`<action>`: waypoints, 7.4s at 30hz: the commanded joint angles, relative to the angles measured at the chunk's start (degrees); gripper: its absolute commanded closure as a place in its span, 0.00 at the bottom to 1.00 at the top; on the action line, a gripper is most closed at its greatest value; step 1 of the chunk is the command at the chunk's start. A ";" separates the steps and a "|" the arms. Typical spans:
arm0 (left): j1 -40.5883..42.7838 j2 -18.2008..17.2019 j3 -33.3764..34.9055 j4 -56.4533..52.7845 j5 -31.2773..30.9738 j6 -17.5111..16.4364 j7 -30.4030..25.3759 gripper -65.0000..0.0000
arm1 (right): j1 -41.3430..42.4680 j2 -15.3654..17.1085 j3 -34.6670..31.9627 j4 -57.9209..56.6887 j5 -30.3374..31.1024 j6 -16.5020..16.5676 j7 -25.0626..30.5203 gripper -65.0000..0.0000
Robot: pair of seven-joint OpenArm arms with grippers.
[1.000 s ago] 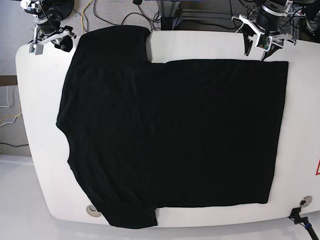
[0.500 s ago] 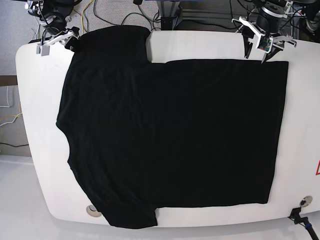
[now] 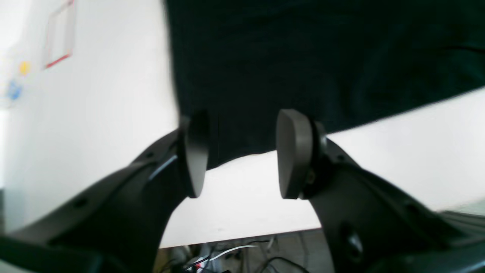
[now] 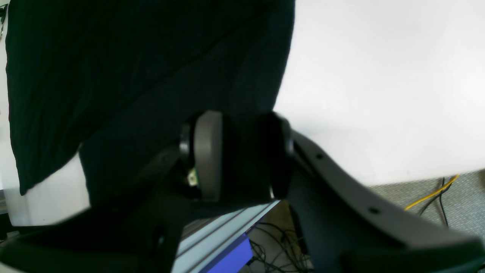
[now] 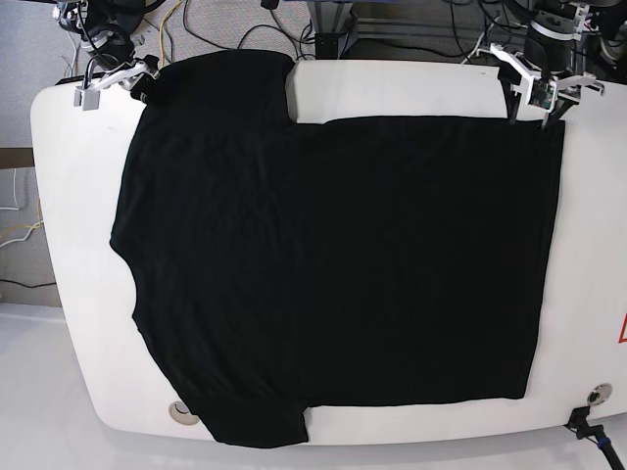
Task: Fold the T-shirt properly
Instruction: 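Grasp the black shirt's shoulder edges with left and right grippers, then hold the shoulder edges and pull them apart to stretch the shirt, then drag the shirt toward the robot with both grippers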
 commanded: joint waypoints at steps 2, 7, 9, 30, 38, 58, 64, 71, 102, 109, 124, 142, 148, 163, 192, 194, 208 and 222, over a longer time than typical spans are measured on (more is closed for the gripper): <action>0.12 -0.25 -4.81 -0.23 -1.32 0.03 -0.70 0.59 | -0.35 0.28 -0.07 -0.07 -1.73 -0.44 -2.07 0.69; -0.18 -0.63 -4.13 0.27 -2.99 -1.02 -2.42 0.60 | -1.20 0.11 -0.71 -0.82 -1.37 2.56 -3.30 0.70; -0.72 -0.89 -6.04 -0.50 -6.90 -1.30 -1.54 0.60 | -1.34 0.12 -1.18 -0.96 -1.72 3.20 -3.56 0.70; -8.69 -1.65 -35.49 -23.89 -52.23 -20.30 17.05 0.56 | -1.76 0.04 -4.65 -1.58 -3.24 4.44 -3.59 0.71; -8.74 -2.21 -35.85 -23.09 -51.93 -21.03 17.93 0.58 | -1.12 0.19 -5.53 -1.28 -0.22 6.06 -1.63 0.85; -17.38 -10.03 -20.81 -26.57 -48.51 -21.38 17.24 0.55 | -0.77 0.35 -6.48 -0.99 -1.69 6.43 -2.09 1.00; -19.78 -11.10 -18.77 -30.07 -46.64 -20.73 17.95 0.56 | -0.70 0.00 -6.65 -0.56 -1.49 6.98 -1.60 1.00; -21.42 -11.07 -18.43 -35.85 -46.87 -21.04 17.71 0.56 | -0.68 -0.52 -6.72 -0.55 -2.26 7.15 -1.23 1.00; -21.71 -9.77 -18.23 -37.35 -46.52 -23.86 22.09 0.66 | -0.67 -0.56 -6.55 0.03 -1.32 7.32 -1.24 1.00; -22.20 -9.56 -18.45 -38.60 -46.44 -23.96 21.88 0.68 | -0.24 -0.58 -6.58 0.33 -1.39 7.46 -1.15 1.00; -23.02 -8.82 -17.77 -43.11 -46.17 -24.56 21.15 0.76 | -0.03 -0.70 -6.50 0.00 -2.96 6.87 -1.93 1.00; -24.68 -8.33 -17.05 -42.72 -48.60 -26.26 21.60 0.80 | 0.25 -0.73 -6.50 0.09 -2.14 7.53 -1.17 1.00; -26.43 -8.20 -16.79 -42.63 -48.37 -27.21 25.18 1.00 | 0.29 -0.79 -6.63 0.10 -2.19 7.40 -1.50 1.00; -20.04 -7.58 -23.33 -36.35 -52.03 -27.46 31.57 1.00 | -3.81 -0.76 -4.94 6.95 -0.10 7.89 -0.96 1.00; -6.15 -2.66 -34.12 -28.26 -55.18 -30.82 34.83 1.00 | -15.75 0.29 6.30 14.82 10.63 10.61 -2.17 1.00; -6.47 -2.49 -34.28 -28.25 -55.49 -31.25 35.28 1.00 | -16.00 0.20 6.59 15.83 11.38 10.83 -2.40 1.00; -17.34 -4.33 -33.25 -27.41 -53.66 -30.65 33.41 1.00 | -3.34 0.34 4.02 18.15 3.62 11.48 -1.69 1.00; -26.76 -4.87 -31.05 -28.26 -44.84 -31.43 31.92 1.00 | 10.95 3.79 -0.80 16.02 -7.58 12.80 0.25 1.00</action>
